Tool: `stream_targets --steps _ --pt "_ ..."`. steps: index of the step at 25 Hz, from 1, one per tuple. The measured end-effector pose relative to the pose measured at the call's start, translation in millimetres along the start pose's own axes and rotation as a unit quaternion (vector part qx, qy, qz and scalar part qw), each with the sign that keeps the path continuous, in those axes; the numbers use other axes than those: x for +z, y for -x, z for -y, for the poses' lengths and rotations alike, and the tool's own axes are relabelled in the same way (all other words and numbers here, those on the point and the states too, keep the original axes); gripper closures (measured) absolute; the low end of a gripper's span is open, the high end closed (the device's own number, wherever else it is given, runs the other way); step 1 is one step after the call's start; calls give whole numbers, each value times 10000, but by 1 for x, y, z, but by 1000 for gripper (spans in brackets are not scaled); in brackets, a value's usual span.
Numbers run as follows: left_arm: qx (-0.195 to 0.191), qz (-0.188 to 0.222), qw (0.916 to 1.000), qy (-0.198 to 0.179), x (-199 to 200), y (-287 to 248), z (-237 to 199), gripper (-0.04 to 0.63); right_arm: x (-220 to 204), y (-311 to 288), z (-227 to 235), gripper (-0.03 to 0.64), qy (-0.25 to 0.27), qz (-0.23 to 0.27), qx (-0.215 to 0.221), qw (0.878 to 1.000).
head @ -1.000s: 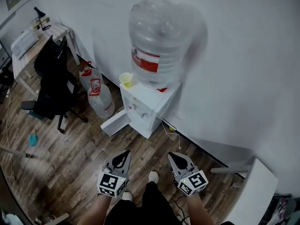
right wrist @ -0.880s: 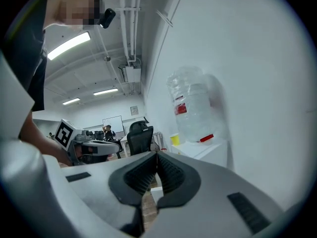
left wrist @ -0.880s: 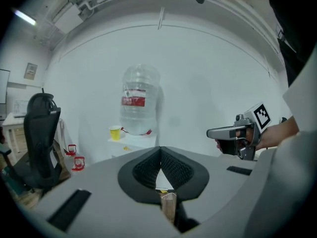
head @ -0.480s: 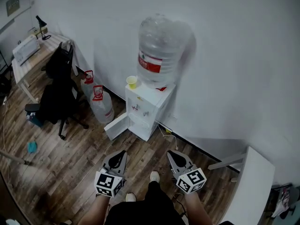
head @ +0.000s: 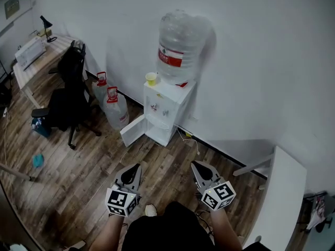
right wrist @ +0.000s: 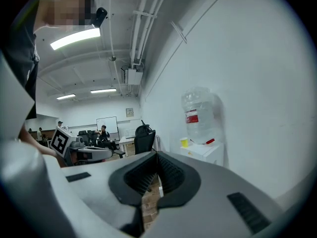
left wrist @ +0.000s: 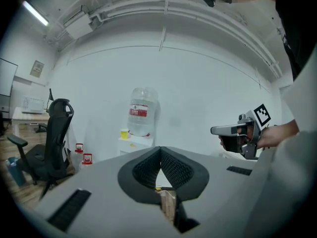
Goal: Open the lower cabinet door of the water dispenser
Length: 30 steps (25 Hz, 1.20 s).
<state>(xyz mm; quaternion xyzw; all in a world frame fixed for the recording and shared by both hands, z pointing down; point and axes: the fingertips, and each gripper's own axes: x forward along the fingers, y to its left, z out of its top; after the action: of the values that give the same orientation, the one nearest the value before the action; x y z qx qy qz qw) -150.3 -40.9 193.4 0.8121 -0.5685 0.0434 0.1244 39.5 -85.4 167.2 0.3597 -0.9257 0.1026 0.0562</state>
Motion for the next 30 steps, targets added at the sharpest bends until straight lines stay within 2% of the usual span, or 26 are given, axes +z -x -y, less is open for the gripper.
stream_targets --steps 9,19,22,27,30 --pt "-18 -211 9997 -156 -16 25 32 581 3 59 -7 594 -71 259 -130 9996" --pt "-11 -43 9996 -275 -6 67 102 581 0 142 -32 594 -174 463 -60 9988" --pt "19 -24 9996 -273 -14 88 127 581 -7 172 -43 594 -236 464 -81 9986" --pt "73 -278 9994 -191 -42 122 159 581 -30 211 -55 595 -338 414 -49 9986" --pt "150 -189 9995 -194 -48 142 176 581 -44 232 -61 595 -396 368 -46 9985"
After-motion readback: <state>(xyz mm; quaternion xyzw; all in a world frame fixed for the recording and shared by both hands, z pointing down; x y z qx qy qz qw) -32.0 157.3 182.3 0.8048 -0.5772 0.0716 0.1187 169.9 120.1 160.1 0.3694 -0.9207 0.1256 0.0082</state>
